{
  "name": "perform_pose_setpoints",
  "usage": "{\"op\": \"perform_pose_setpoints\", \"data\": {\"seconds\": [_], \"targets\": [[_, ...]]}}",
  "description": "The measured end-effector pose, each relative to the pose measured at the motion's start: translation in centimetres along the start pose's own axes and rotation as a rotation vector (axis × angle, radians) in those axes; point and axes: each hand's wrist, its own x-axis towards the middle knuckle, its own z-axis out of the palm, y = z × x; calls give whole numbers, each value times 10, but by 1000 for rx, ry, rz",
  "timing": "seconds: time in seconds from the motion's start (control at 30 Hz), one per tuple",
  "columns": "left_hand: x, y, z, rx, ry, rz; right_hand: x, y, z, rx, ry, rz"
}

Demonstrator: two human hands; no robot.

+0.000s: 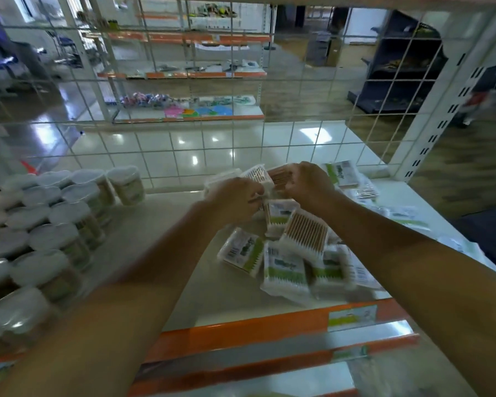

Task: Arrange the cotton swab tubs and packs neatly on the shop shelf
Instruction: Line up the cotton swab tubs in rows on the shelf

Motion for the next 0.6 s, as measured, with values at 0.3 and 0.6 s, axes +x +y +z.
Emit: {"op": "perform_pose_setpoints", "data": {"seconds": [0.3,0.6], "targets": [[10,10,15,-94,-54,57,10,11,5,-88,-243,109],[12,18,19,-163,-60,-69,20,19,-1,-270,-450,12]]}}
